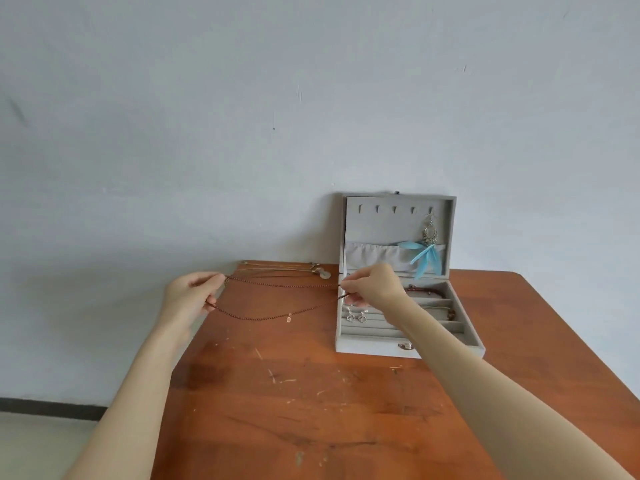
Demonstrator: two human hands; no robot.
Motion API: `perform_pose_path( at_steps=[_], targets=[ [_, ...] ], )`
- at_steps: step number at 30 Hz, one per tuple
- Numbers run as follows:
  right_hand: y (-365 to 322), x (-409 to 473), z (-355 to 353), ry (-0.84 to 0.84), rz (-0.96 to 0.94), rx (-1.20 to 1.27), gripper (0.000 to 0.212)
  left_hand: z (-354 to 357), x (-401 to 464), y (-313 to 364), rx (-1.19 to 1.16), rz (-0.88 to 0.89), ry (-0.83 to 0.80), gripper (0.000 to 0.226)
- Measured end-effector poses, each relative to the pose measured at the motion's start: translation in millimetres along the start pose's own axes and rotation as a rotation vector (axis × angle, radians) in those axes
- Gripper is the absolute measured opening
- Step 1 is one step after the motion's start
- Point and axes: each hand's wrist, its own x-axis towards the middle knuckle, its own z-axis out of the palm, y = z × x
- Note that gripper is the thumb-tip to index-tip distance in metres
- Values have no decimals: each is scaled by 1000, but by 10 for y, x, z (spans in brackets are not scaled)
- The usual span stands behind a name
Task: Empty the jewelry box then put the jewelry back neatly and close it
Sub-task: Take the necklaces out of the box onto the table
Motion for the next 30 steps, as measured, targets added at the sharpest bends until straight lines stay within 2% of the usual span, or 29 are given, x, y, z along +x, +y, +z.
perform_pose_path(
  at_steps=[7, 12, 15, 22, 26, 30],
  targets=[
    [-105, 423, 482, 85, -192, -261, 13, -113, 572, -372, 77, -12, 64, 11],
    [-77, 640, 666, 115, -278, -692, 25, -33, 804, -638, 51, -81, 88, 13],
    [-71, 658, 658, 101, -265, -894, 22, 34, 873, -685, 64, -79, 60, 12],
    [-71, 653, 673, 104, -275, -1033, 25, 25, 821, -686, 63, -59, -57, 17],
    [54, 591, 656, -6, -410, -1035, 22, -81, 745, -663, 61, -118, -212, 28],
    [192, 514, 627, -250, -492, -1226, 43, -219, 679, -621, 150, -156, -424, 42]
  ],
)
